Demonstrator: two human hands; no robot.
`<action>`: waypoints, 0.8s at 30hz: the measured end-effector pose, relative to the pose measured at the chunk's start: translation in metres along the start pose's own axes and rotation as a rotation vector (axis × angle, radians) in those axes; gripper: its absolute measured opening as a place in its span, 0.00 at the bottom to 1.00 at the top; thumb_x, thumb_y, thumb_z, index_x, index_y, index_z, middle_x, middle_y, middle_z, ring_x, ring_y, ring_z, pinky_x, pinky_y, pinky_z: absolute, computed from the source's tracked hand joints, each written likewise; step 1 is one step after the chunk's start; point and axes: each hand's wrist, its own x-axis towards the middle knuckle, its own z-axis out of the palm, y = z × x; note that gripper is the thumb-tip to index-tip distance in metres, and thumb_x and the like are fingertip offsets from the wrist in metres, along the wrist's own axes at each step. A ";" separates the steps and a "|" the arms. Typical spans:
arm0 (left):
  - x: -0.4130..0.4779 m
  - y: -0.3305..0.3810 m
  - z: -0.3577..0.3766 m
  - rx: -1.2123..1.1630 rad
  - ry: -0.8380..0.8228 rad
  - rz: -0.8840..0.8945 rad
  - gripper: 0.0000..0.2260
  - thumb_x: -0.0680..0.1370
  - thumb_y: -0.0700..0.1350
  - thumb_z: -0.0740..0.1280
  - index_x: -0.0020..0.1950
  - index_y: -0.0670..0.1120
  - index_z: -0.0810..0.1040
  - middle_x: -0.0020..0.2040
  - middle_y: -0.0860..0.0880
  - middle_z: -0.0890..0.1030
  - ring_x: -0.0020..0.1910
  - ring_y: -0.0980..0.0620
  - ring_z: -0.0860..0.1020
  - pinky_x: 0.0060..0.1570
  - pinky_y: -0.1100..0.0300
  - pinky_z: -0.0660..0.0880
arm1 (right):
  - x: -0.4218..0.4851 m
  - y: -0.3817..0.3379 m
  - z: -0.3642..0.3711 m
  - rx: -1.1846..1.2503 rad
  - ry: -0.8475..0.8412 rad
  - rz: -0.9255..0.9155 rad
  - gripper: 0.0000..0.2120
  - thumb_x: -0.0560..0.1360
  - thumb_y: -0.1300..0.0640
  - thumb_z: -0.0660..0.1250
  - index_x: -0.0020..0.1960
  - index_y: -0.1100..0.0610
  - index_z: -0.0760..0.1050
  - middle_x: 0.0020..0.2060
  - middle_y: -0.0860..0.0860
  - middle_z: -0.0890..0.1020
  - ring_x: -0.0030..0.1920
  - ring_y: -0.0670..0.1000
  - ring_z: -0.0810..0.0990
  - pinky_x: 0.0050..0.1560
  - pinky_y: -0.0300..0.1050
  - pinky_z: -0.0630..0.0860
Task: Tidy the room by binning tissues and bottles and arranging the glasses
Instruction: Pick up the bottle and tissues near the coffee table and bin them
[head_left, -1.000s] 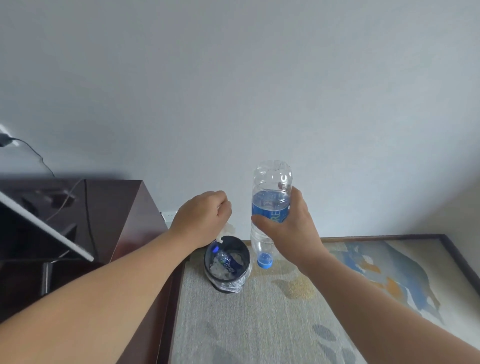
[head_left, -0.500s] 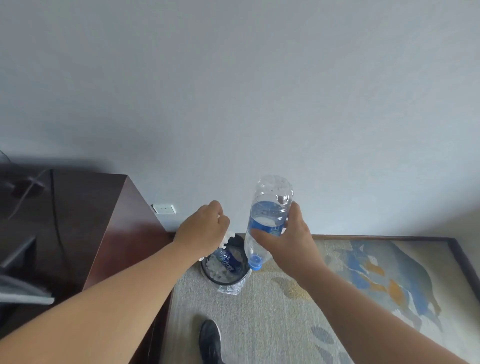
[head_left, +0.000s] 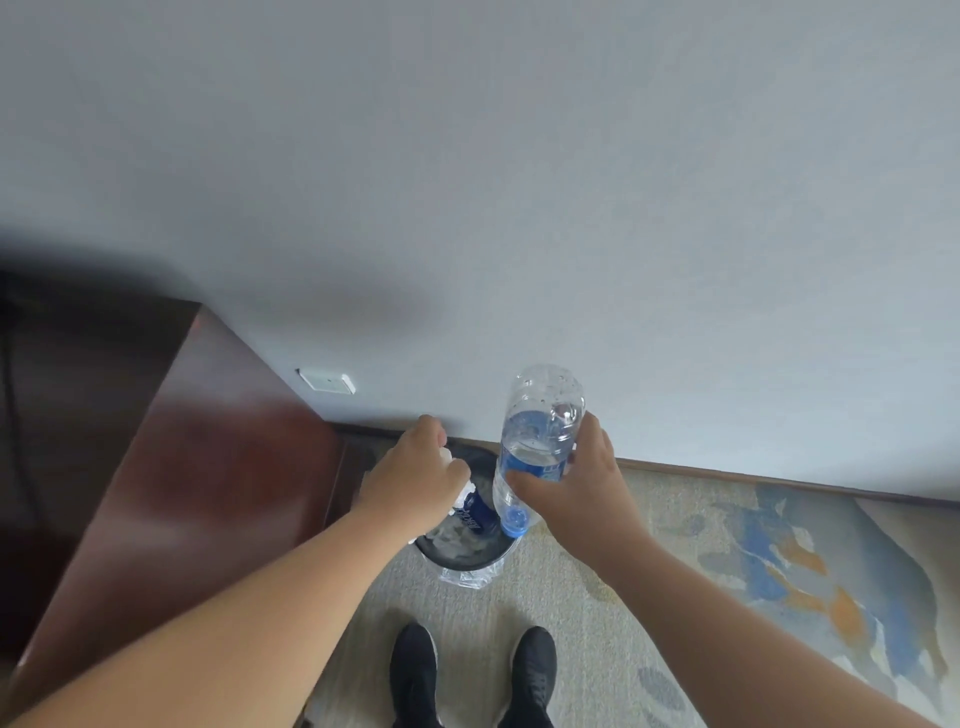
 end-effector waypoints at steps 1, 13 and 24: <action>0.010 -0.008 0.013 -0.011 -0.009 -0.030 0.07 0.74 0.47 0.61 0.49 0.48 0.65 0.46 0.51 0.72 0.43 0.48 0.73 0.38 0.56 0.65 | 0.011 0.012 0.008 -0.008 -0.017 0.003 0.28 0.68 0.50 0.74 0.63 0.47 0.64 0.55 0.44 0.71 0.51 0.42 0.74 0.42 0.39 0.72; 0.115 -0.116 0.171 -0.053 -0.048 -0.302 0.13 0.75 0.54 0.64 0.53 0.50 0.65 0.51 0.50 0.74 0.49 0.47 0.75 0.43 0.55 0.71 | 0.134 0.152 0.117 -0.153 -0.163 0.051 0.24 0.68 0.50 0.73 0.57 0.44 0.63 0.51 0.44 0.75 0.49 0.47 0.77 0.44 0.45 0.77; 0.139 -0.162 0.228 0.043 -0.096 -0.326 0.23 0.78 0.57 0.59 0.69 0.49 0.64 0.65 0.45 0.70 0.56 0.42 0.74 0.52 0.49 0.74 | 0.153 0.226 0.164 -0.235 -0.241 0.103 0.38 0.69 0.52 0.73 0.74 0.47 0.57 0.68 0.45 0.68 0.61 0.47 0.72 0.53 0.44 0.71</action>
